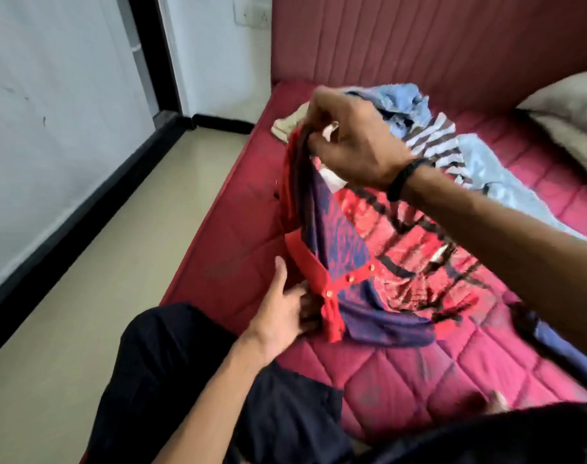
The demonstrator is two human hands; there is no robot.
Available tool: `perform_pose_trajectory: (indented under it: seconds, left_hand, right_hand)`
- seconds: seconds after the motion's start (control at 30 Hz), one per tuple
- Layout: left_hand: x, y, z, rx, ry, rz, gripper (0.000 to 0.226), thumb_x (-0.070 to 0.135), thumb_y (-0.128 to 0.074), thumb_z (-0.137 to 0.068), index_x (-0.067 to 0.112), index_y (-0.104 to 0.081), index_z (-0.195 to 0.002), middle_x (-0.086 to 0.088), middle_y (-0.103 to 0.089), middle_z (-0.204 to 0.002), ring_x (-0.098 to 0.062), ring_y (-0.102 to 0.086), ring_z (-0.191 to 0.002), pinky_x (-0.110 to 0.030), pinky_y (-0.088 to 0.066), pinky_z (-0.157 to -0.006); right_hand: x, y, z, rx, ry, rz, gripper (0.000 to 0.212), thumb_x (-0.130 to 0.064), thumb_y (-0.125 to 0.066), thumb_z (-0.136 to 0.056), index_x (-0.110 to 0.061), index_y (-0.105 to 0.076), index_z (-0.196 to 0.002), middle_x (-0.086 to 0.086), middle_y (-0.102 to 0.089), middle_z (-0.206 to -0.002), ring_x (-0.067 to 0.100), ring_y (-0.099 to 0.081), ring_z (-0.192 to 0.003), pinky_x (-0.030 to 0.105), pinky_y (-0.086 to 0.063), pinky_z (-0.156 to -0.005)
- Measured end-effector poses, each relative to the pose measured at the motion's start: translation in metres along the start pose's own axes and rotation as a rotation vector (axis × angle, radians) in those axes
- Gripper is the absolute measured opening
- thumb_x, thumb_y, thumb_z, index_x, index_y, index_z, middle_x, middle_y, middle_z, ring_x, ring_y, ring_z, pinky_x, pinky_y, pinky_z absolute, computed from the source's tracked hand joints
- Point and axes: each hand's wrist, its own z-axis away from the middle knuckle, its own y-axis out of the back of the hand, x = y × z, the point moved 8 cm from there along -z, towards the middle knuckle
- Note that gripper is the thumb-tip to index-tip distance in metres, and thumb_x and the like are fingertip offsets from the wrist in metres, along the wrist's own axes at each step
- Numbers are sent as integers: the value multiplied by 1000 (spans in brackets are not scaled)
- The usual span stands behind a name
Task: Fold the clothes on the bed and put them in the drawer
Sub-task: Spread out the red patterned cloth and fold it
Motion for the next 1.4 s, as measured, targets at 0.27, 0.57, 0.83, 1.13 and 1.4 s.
perform_pose_trajectory:
  seconds: [0.27,0.57,0.83,1.13,1.4]
  left_hand:
    - [46,-101,1,-127,-447,-812,65,46,-97,-58,27,-73,-115,16,-69,-108,-2,-60,-95,-25,-51,-91]
    - [157,-227,-14,-68,-682,-474,34,12,-84,-84,21,-65,-111,4,-77,-97,-14,-73,-92,-28,-58,-79]
    - [248,-285,21,-314,-601,-128,33,-14,-54,-92,12,-75,-93,-5,-78,-86,-13,-74,-72,-25,-60,-64]
    - [493,-294,179,321,-1338,-1460,50,58,-88,-62,27,-76,-99,12,-77,-90,-4,-71,-84,-28,-56,-79]
    - [508,-287,200,506,-921,-2198,30,37,-85,-80,9,-76,-80,-3,-64,-63,-20,-57,-61,-38,-48,-61]
  right_hand:
    - [-13,197,-34,446,-145,-48,13,-12,-51,-79,-13,-56,-91,11,-71,-76,29,-71,-61,48,-58,-55]
    - [-43,356,-38,813,-225,-57,13,-13,-53,-74,-23,-56,-82,9,-72,-80,21,-74,-62,47,-63,-63]
    - [-52,454,-19,953,-273,130,14,-18,-54,-78,-23,-58,-91,9,-71,-96,28,-69,-89,43,-60,-74]
    - [17,498,51,997,-465,314,22,-11,-50,-85,-14,-63,-102,16,-69,-102,36,-64,-96,40,-52,-80]
    - [-1,423,54,599,-323,485,31,-15,-64,-72,-10,-77,-99,15,-66,-97,31,-62,-95,30,-49,-82]
